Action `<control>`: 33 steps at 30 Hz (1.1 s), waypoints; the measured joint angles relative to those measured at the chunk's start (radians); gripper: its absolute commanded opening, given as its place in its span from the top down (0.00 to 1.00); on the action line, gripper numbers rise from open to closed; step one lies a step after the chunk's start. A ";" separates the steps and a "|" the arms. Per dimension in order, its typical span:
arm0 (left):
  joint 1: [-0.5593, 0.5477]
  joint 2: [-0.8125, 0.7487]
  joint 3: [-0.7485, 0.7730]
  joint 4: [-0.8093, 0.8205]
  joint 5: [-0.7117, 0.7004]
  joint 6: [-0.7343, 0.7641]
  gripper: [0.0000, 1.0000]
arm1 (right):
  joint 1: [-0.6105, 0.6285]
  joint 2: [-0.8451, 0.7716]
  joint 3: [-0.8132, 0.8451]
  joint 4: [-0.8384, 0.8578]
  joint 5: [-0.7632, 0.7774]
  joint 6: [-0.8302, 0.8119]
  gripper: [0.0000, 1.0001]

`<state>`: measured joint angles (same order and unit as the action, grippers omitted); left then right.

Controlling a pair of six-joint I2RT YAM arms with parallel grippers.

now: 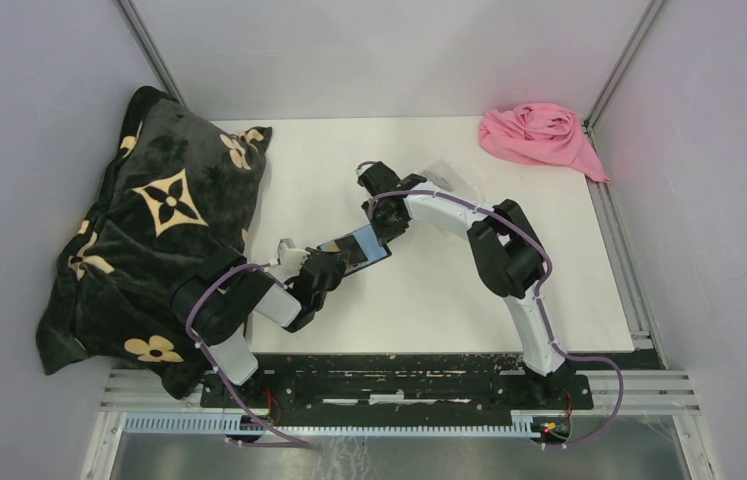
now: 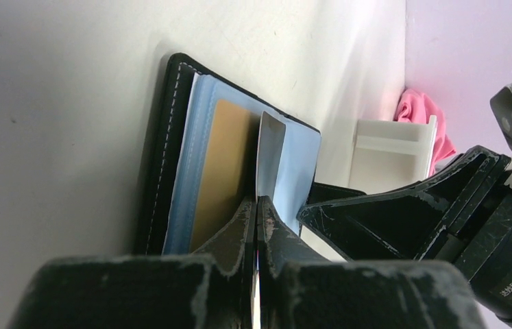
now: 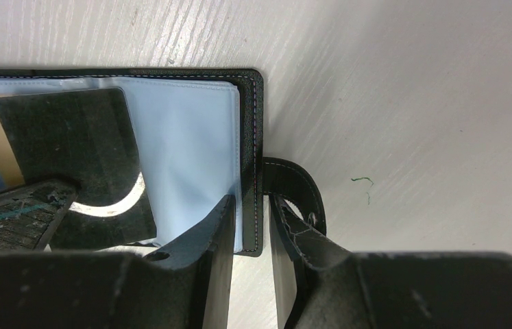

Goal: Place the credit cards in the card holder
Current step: Insert the credit card into the card holder.

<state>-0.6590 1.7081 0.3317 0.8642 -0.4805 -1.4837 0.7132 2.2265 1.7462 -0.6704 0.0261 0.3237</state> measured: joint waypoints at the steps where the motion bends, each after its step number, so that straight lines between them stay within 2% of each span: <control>1: -0.001 0.000 0.000 0.000 -0.006 -0.016 0.97 | 0.000 0.000 0.000 0.000 0.000 0.000 0.69; 12: -0.005 0.039 -0.043 0.101 -0.027 -0.102 0.97 | 0.000 0.000 0.000 -0.001 0.000 0.000 0.69; 24: 0.012 0.180 -0.116 0.418 0.015 -0.079 0.97 | 0.000 0.000 0.000 0.000 0.000 0.000 0.69; 33: 0.023 0.219 -0.124 0.497 0.047 -0.018 0.97 | 0.000 0.000 0.000 0.000 0.000 0.000 0.69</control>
<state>-0.6365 1.9266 0.2073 1.3613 -0.4332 -1.5017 0.7132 2.2265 1.7466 -0.6708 0.0261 0.3237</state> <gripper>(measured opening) 0.043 0.307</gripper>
